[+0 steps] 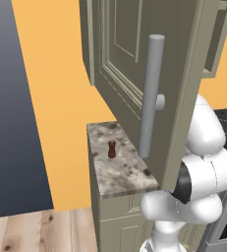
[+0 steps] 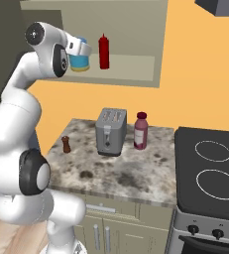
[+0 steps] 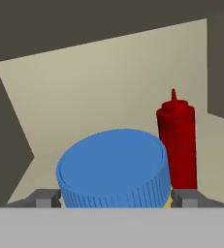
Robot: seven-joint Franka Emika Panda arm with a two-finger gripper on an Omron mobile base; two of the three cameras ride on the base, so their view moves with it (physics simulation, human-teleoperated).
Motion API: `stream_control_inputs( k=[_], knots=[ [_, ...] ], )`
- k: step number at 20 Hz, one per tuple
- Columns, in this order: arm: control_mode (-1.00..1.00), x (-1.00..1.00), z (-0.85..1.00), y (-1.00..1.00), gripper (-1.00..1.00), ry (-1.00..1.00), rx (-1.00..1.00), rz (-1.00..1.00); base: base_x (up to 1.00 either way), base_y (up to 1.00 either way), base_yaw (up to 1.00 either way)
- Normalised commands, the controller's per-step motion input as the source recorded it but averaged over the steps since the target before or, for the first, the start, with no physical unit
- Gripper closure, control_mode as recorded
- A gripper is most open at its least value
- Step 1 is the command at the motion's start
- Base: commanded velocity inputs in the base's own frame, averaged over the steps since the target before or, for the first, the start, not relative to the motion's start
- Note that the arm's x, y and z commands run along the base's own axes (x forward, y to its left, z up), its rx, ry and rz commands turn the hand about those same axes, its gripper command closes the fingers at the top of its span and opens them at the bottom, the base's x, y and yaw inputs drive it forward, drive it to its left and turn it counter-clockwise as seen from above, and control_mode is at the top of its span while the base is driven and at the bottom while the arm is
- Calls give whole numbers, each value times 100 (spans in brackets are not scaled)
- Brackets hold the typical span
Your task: There are various items on the counter. Only move the condiments/shakers into the cabinet.
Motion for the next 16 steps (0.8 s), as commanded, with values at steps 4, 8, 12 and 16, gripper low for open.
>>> stream_control_inputs(
  k=[4, 8, 12, 16],
  knots=[
    [-100, 46, -26, 0, 100, 0, 0, -1, 0, 0, 0],
    [-100, 46, -27, 0, 100, 0, 0, -1, 0, 0, 0],
    [-100, 44, -11, 0, 100, 0, 0, -1, 0, 0, 0],
    [-100, 42, -6, 0, 100, 0, 0, -1, 0, 0, 0]
  ],
)
